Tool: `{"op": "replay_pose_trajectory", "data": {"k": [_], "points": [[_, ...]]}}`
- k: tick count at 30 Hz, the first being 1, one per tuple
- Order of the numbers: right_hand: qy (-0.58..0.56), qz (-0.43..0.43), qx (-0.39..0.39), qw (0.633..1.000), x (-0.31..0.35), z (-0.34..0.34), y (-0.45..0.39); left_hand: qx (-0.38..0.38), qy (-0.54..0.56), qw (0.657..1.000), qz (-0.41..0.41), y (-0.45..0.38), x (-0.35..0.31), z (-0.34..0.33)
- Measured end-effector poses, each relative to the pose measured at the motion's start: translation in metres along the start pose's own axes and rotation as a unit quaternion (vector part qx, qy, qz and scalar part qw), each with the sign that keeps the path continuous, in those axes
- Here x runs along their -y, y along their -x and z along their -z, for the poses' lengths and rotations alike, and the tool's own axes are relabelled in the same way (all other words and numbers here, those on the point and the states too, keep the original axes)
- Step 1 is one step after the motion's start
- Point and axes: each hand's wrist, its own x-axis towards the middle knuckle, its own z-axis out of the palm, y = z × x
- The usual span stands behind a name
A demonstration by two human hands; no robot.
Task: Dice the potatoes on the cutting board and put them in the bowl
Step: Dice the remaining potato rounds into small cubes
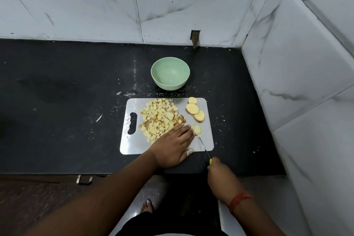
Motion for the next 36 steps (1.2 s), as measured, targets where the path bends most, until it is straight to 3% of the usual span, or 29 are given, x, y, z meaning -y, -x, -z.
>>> {"op": "replay_pose_trajectory", "data": {"k": [7,26,36], "points": [[-0.002,0.019,-0.044,0.999,0.020,0.011,-0.016,-0.017,-0.022,0.999,0.041,0.005,-0.004,0.000],[0.039,-0.023,0.032,0.998,0.035,0.007,-0.028,-0.001,-0.029,0.998,0.047,0.002,-0.002,-0.001],[-0.034,-0.008,0.027,0.999,0.015,0.008,-0.004,0.002,-0.033,0.998,0.056,0.002,-0.002,0.001]]}}
